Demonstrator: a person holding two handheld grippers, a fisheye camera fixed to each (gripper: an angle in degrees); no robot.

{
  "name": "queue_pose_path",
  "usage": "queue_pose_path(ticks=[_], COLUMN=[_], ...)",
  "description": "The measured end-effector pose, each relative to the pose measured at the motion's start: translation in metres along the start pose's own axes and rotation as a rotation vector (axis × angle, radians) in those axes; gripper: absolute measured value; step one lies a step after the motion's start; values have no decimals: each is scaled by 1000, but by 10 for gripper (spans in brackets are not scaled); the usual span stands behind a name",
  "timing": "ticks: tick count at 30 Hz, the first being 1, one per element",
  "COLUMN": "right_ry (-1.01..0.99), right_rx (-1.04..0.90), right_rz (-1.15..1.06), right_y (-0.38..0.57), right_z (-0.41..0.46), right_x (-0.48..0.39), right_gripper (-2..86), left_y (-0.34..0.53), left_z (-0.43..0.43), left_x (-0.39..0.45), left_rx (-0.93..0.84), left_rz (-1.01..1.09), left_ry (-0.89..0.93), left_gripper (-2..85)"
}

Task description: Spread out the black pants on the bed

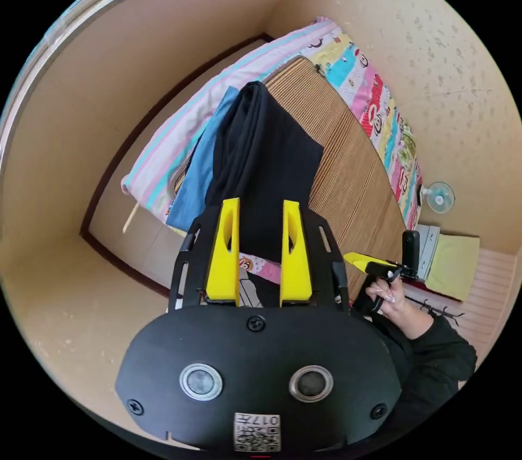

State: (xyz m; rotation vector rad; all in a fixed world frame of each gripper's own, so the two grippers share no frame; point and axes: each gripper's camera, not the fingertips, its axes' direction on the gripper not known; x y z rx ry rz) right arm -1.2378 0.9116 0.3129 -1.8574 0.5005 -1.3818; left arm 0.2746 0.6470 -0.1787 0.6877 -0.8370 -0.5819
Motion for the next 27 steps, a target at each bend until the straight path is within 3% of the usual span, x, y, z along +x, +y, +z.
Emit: queue_pose_path(ticks=[3,6,9,14,19,23,27], right_ry=[39,62,249,424,548,425,418], right_rx=[14,166,325,608,806,770,673], right_rz=[85,284,510,668,697,710,729], right_y=[43,108,194,319,378,373,350], right_z=[-28,-98,-181,-276,-291,-252,-188], right_x=[67,156,223,237,222,249,283], right_gripper=[102,105,109,127,162,186,201], left_y=[49,94,119,85,62,93,116], left_z=[20,38,43,53,118,208,298], left_x=[-28,-35,-9,112,241,326,353], left_rx=[107,194,341,464,353,269,158], left_rz=[-148,-258,-256,104,494,689,675], left_ry=[6,-19,-32,-42,93,90,135], left_gripper=[123,123,124,146,158,179,213])
